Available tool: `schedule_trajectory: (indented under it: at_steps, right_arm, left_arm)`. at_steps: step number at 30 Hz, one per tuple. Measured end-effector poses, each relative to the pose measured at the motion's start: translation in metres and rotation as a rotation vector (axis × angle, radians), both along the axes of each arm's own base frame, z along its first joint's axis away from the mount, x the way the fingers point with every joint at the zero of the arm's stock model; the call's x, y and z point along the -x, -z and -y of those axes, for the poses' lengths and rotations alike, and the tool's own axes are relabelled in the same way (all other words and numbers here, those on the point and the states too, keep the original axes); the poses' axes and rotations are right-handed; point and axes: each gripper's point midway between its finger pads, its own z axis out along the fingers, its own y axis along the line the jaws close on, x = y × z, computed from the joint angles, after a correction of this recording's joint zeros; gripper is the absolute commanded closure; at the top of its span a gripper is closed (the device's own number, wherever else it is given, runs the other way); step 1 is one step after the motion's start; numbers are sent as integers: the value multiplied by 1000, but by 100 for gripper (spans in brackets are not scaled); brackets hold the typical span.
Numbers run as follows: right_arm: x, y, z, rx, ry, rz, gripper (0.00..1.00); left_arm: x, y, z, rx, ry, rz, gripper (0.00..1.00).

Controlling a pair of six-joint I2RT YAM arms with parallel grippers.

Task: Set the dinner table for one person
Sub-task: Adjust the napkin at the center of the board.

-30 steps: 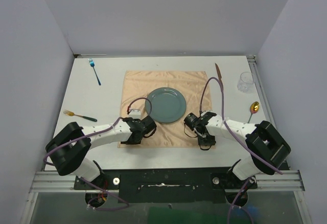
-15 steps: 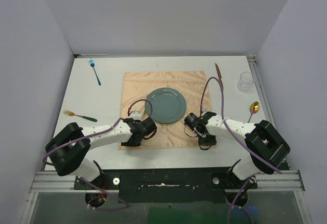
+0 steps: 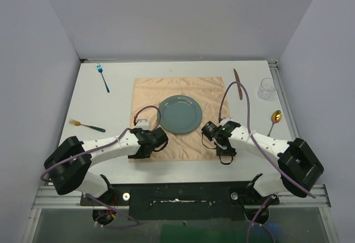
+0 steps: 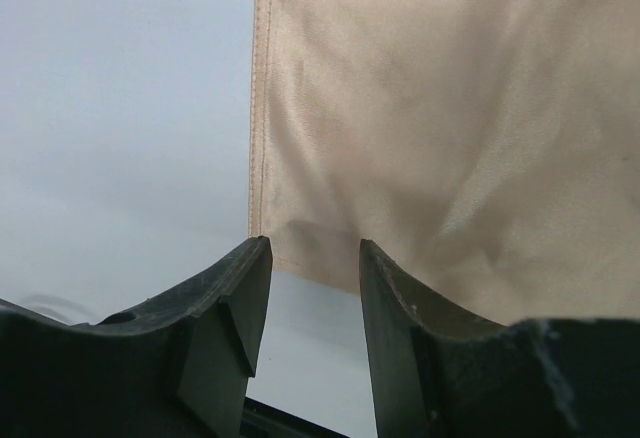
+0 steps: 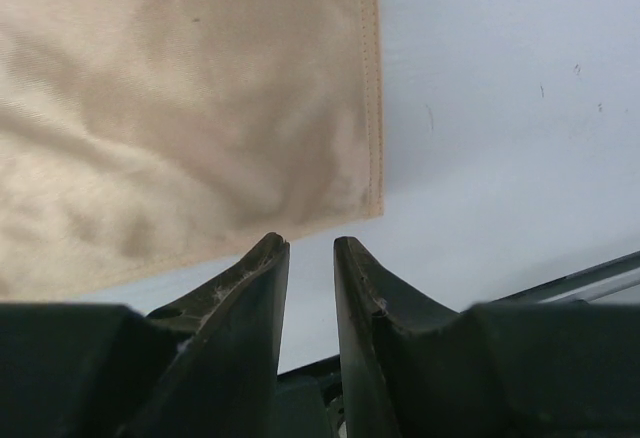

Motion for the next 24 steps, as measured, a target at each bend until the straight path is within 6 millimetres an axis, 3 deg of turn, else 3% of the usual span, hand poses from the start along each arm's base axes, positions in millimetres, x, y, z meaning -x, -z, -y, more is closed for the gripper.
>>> schedule_trajectory:
  at_steps: [10, 17, 20, 22, 24]
  right_arm:
    - [-24, -80, -50, -226, -75, 241, 76]
    - [-45, -97, -51, -233, -83, 371, 83]
    - [-57, -105, -57, -247, -100, 430, 90]
    - [-64, -110, -58, -246, -105, 467, 100]
    - [-69, -114, -57, -235, -102, 498, 100]
  left_arm:
    - [-23, -45, 5, 95, -48, 195, 60]
    - [-56, -81, 24, 258, -20, 353, 56]
    - [-78, -88, 28, 349, -39, 377, 55]
    - [-92, -92, 30, 411, -50, 383, 55]
    - [-104, -97, 32, 453, -50, 394, 55]
